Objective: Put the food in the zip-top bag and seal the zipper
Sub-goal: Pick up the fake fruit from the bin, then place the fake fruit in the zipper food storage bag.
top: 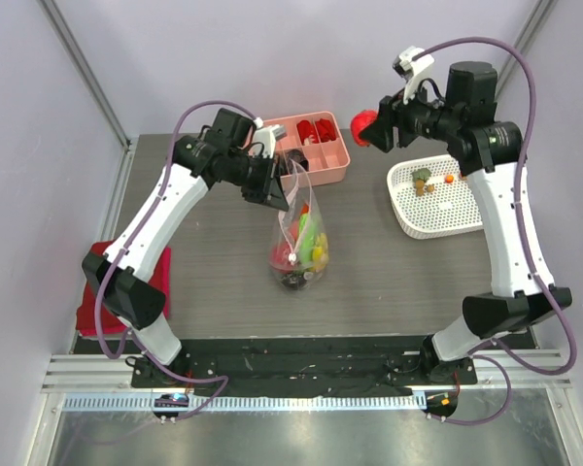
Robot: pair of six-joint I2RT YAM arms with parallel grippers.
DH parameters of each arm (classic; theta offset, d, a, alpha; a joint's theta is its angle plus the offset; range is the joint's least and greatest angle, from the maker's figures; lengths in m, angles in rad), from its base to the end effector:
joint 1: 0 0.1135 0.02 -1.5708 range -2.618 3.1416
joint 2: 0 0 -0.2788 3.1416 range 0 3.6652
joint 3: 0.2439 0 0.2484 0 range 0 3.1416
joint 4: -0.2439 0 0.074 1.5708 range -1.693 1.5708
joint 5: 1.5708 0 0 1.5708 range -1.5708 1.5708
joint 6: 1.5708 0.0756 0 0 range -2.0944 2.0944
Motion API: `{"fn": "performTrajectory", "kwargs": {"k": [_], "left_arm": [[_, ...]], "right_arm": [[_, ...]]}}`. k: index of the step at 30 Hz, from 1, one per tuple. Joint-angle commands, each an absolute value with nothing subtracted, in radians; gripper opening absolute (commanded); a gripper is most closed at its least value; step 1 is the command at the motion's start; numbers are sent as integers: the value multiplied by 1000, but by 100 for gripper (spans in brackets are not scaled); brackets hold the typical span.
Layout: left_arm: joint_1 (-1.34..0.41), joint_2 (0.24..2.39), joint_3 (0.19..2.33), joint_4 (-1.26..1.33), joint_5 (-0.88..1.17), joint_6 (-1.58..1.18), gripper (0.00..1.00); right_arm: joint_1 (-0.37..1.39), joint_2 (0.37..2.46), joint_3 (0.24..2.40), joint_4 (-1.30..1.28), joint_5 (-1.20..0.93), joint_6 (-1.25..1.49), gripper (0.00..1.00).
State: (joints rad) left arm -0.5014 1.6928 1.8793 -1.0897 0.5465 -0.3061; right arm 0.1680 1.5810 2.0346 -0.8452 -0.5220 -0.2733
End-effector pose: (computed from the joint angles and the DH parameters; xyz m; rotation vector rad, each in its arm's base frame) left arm 0.3016 -0.2101 0.3850 0.4966 2.5205 -1.0073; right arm 0.3311 0.0944 0.4986 -0.7481 1.7821 0.4405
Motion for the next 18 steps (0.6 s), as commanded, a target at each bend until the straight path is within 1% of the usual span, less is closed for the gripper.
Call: {"fn": "performTrajectory", "kwargs": {"k": [1, 3, 6, 13, 18], "left_arm": [[-495, 1648, 1925, -1103, 577, -298, 0], [-495, 1646, 1930, -1106, 592, -301, 0], [-497, 1641, 1942, -1111, 630, -305, 0], [-495, 1637, 1990, -1101, 693, -340, 0], [-495, 1643, 1994, -1097, 738, -356, 0]], "right_arm": [[250, 1488, 1921, -764, -761, -100, 27], [305, 1434, 1829, -698, -776, -51, 25], [371, 1375, 1748, -595, -788, -2, 25], [466, 1336, 1720, -476, -790, 107, 24], [517, 1333, 1662, -420, -758, 129, 24]]}}
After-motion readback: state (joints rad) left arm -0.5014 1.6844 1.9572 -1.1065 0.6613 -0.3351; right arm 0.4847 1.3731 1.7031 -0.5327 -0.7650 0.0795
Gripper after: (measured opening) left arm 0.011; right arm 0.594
